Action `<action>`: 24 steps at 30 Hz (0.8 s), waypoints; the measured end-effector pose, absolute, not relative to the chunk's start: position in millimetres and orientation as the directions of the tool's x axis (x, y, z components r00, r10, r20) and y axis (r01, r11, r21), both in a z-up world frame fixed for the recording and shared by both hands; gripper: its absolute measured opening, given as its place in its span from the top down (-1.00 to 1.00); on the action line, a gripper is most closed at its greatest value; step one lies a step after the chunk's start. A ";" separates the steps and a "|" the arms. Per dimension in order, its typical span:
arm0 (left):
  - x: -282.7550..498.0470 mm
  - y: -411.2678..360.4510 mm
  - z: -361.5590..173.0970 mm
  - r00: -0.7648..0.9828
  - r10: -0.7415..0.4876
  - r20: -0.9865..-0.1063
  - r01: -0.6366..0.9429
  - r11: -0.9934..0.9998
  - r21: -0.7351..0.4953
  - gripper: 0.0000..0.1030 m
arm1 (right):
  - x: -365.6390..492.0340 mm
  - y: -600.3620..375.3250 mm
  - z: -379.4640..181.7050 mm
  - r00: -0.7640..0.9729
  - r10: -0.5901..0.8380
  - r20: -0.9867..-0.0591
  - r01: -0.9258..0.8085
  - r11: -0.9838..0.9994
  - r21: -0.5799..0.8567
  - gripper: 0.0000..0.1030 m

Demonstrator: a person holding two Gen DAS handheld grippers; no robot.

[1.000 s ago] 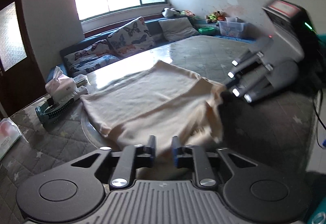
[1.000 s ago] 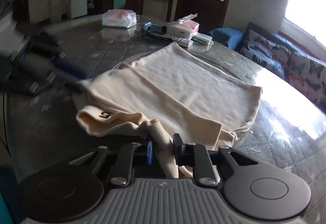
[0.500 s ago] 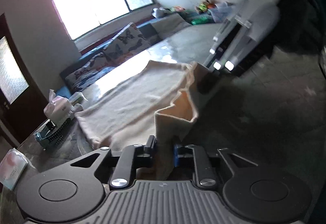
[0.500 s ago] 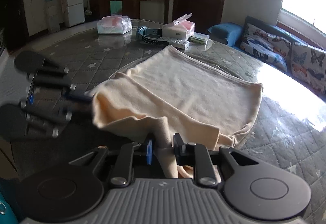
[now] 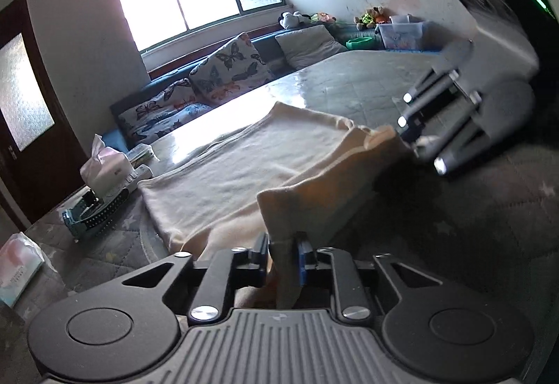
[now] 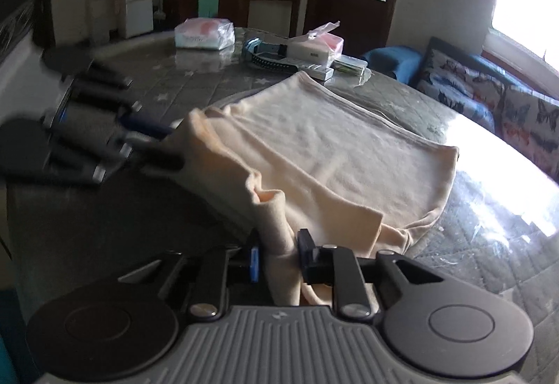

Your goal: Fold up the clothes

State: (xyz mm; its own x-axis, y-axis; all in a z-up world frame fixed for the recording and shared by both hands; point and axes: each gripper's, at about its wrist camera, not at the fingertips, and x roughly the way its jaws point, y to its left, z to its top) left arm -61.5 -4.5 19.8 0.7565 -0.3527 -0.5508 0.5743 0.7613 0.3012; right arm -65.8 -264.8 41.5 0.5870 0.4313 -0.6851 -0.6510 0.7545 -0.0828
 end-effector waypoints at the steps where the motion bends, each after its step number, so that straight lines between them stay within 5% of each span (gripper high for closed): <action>1: -64.3 -3.7 18.2 0.762 -0.346 -0.548 0.571 0.758 0.315 0.29 | -63.6 -265.8 43.1 0.586 0.435 -0.683 -0.648 0.758 -0.074 0.65; 12: -81.8 -3.3 1.8 0.761 -0.346 -0.548 0.611 0.666 0.427 0.11 | -49.0 -268.3 54.7 0.601 0.447 -0.663 -0.601 0.799 -0.006 0.73; 17: -72.0 2.7 3.4 0.750 -0.341 -0.567 0.613 0.680 0.402 0.52 | -50.1 -268.6 55.4 0.614 0.449 -0.650 -0.587 0.809 0.004 0.77; 24: -72.5 11.4 16.5 0.745 -0.367 -0.557 0.607 0.718 0.340 0.72 | -60.2 -267.9 61.8 0.640 0.454 -0.620 -0.588 0.809 -0.015 0.79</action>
